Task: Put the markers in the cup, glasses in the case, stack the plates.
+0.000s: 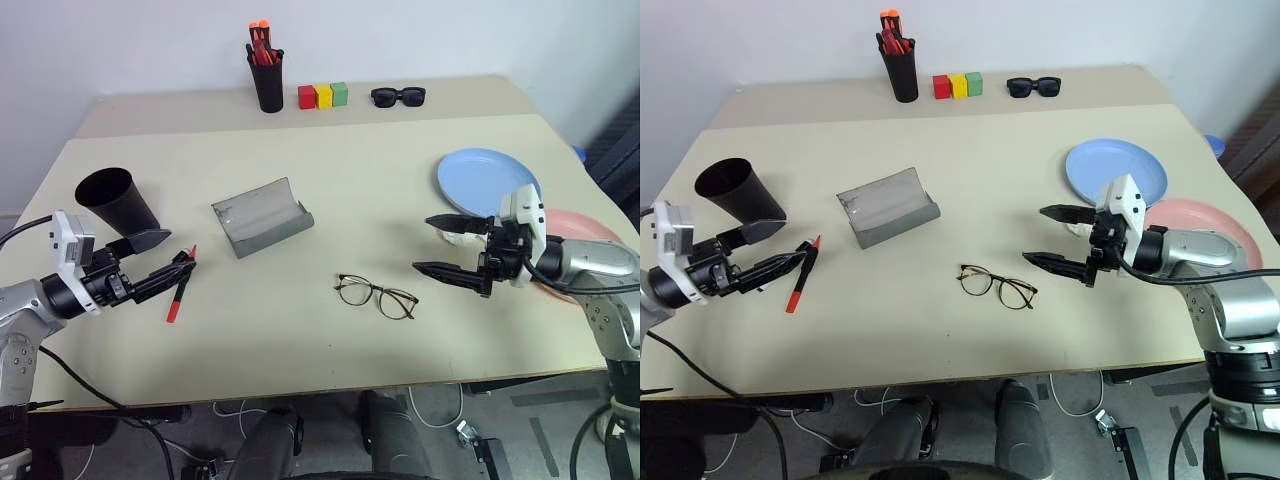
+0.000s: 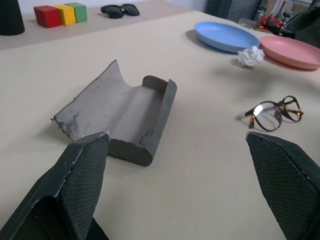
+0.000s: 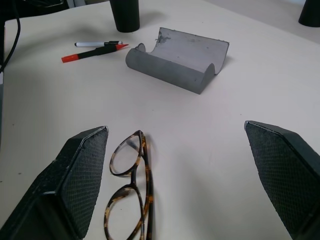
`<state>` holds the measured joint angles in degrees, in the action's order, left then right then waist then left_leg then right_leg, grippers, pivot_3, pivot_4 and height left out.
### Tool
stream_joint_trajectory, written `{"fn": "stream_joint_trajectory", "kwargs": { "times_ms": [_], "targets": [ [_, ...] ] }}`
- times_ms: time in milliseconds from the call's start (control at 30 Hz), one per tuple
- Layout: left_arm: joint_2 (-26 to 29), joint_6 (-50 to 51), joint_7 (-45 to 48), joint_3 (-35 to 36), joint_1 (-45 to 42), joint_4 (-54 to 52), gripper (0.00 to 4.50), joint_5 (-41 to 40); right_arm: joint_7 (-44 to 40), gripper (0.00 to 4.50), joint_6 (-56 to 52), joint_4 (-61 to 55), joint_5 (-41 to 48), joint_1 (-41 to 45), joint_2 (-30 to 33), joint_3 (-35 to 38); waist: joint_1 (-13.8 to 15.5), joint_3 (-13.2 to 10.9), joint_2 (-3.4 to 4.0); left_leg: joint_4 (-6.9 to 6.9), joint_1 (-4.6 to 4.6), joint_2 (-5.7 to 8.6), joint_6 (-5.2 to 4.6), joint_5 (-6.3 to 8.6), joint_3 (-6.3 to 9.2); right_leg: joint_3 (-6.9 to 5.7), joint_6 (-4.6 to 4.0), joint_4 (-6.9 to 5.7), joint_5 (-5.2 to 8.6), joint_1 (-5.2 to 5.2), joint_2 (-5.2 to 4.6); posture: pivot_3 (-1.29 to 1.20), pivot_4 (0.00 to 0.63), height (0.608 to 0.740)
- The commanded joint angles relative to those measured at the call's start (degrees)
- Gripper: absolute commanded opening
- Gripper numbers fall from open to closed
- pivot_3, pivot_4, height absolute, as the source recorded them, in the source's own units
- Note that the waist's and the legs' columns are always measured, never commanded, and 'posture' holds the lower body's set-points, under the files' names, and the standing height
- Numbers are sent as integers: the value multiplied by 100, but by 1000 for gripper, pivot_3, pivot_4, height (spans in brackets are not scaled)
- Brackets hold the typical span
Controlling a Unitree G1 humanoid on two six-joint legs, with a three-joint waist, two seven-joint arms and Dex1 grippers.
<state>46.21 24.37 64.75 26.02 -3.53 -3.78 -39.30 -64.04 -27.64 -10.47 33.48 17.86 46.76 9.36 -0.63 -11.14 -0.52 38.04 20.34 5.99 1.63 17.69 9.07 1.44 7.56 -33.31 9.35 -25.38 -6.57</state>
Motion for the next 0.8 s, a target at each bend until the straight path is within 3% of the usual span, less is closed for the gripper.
{"fn": "stream_joint_trajectory", "kwargs": {
  "times_ms": [33, 533, 700, 800],
  "targets": [
    [164, -130, 27, 223, -53, 56, 4500, 13, 64, 4459, 47, -202, 57, 138, 24, 97, -2, 0, 0, 0, 0, 0, 0, 0, 0, 0, 0, 0, 0, 0, 0, 0, 150, 740],
    [739, 303, -459, 255, 75, 760, 4500, 470, 360, 4459, 409, -173, -296, 465, -501, -454, -8, 0, 0, -1, 1, 0, 0, 0, 0, 0, 0, 0, 0, -3, 1, 0, 150, 740],
    [770, 644, -1046, -190, -192, 1096, 4500, 925, 313, 4459, 386, -255, -222, 398, -432, -306, 21, -1, 2, -1, 1, 1, 0, 0, 1, 0, 1, 0, 0, -2, 1, 0, 150, 740],
    [752, 573, -929, -536, -421, 1451, 4500, 1130, 486, 4459, 276, -560, -178, 259, -492, -317, 19, -1, 1, 0, 2, 2, 0, 0, 4, -2, 1, -1, 0, -2, 1, 0, 150, 740]
  ]
}}
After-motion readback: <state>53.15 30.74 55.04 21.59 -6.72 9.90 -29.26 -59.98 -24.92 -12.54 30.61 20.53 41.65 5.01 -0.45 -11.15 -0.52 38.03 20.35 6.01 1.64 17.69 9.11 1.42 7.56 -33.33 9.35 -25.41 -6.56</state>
